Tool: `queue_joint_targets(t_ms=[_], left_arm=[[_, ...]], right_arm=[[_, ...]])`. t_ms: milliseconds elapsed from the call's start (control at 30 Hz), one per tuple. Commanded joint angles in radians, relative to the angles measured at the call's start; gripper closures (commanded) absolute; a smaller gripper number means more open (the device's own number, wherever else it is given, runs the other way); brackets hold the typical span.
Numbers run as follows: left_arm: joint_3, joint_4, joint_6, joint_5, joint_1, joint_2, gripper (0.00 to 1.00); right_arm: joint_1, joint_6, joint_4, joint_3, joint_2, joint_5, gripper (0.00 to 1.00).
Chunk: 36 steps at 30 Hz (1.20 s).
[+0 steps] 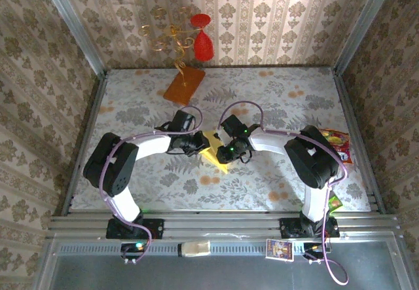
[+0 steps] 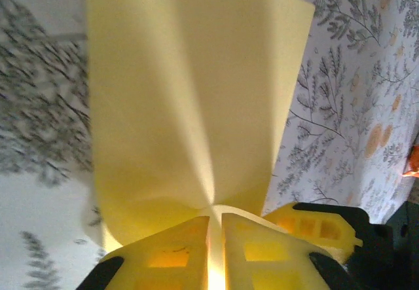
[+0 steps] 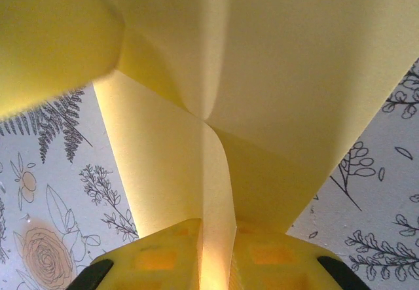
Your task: Fold a paper plane with a square sheet of paper (pick it up from the middle)
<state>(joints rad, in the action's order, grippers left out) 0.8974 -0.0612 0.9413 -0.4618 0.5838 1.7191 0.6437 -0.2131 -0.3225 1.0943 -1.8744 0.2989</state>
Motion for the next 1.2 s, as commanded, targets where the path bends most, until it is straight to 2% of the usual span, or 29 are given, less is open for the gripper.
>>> queue_joint_targets(t_ms=[0, 433, 1167], left_arm=[[-0.022, 0.047, 0.078, 0.040, 0.017, -0.026, 0.89], [-0.037, 0.012, 0.114, 0.062, 0.089, 0.011, 0.92], [-0.053, -0.057, 0.094, 0.095, 0.088, 0.027, 0.92]], right_arm=[[-0.003, -0.006, -0.066, -0.005, -0.052, -0.025, 0.80], [-0.003, -0.006, -0.075, 0.002, -0.063, -0.028, 0.80], [-0.004, -0.014, -0.084, 0.008, -0.072, -0.033, 0.79]])
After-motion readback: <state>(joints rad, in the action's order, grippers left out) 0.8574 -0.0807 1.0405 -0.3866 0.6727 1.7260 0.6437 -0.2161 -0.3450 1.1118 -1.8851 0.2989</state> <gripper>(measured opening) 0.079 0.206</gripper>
